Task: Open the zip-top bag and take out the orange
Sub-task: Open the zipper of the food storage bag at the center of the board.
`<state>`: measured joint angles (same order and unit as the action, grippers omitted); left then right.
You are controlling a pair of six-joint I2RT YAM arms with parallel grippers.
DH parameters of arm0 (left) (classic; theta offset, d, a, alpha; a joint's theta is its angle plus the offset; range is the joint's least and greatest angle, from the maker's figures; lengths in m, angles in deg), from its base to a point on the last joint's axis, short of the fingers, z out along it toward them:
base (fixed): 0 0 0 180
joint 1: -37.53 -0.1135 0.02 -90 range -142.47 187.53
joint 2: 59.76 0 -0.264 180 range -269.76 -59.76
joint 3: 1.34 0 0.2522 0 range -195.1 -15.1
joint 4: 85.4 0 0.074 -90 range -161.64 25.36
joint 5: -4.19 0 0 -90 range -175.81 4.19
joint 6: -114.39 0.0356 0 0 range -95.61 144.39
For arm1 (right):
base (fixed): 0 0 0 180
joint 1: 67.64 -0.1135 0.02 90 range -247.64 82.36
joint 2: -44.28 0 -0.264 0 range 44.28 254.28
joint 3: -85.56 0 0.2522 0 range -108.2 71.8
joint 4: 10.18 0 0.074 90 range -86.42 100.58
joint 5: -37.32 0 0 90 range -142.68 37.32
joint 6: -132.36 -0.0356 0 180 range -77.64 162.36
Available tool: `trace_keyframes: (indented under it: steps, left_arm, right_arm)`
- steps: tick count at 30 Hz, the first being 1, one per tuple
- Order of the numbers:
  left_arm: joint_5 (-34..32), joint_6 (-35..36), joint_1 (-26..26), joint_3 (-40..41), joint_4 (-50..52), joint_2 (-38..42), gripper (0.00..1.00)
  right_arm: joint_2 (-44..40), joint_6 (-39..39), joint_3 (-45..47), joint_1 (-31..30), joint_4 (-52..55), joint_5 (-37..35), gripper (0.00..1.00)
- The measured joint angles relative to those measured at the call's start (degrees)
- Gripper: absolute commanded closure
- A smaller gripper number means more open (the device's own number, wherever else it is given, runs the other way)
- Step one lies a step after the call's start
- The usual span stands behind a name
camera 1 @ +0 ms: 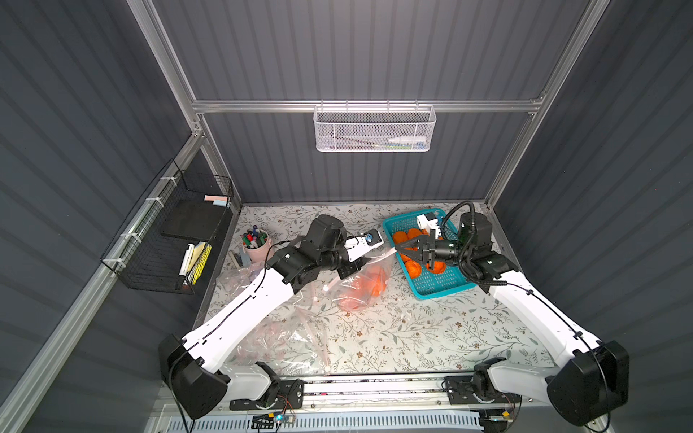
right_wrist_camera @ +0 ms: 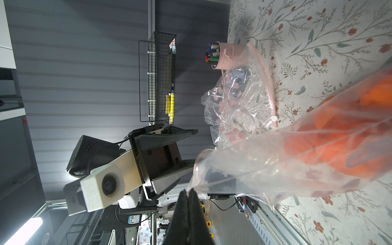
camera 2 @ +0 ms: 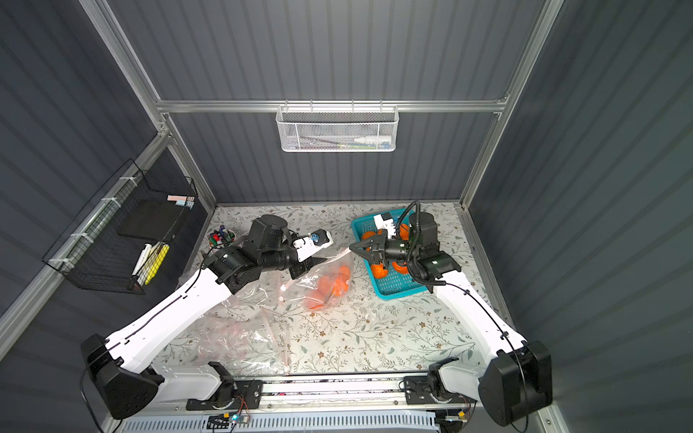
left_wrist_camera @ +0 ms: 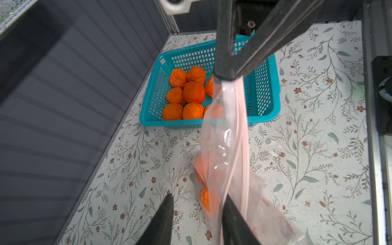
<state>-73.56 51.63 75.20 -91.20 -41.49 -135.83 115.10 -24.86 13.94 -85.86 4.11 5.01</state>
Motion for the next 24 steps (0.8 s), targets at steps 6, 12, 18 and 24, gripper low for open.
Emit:
trace_keyframes:
  steps: [6,12,18,24]
  left_arm:
    - [0.8,0.2,0.0,0.8,0.2,-1.5,0.81]
    - [-1.4,-4.4,0.2,1.6,0.3,-2.3,1.0]
    - [-25.4,-15.1,-2.3,-11.6,6.9,-8.5,1.0]
    - [-38.3,-20.8,-3.8,-33.3,13.7,-18.1,1.0]
  right_arm:
    - [0.0,0.0,0.0,-0.2,0.0,0.0,1.0]
    - [0.0,-0.1,0.0,-0.3,0.0,-0.2,0.64]
    - [0.0,5.0,-1.0,0.1,2.0,-3.8,0.45]
    - [-1.3,13.8,-4.9,0.2,9.1,-9.8,0.46]
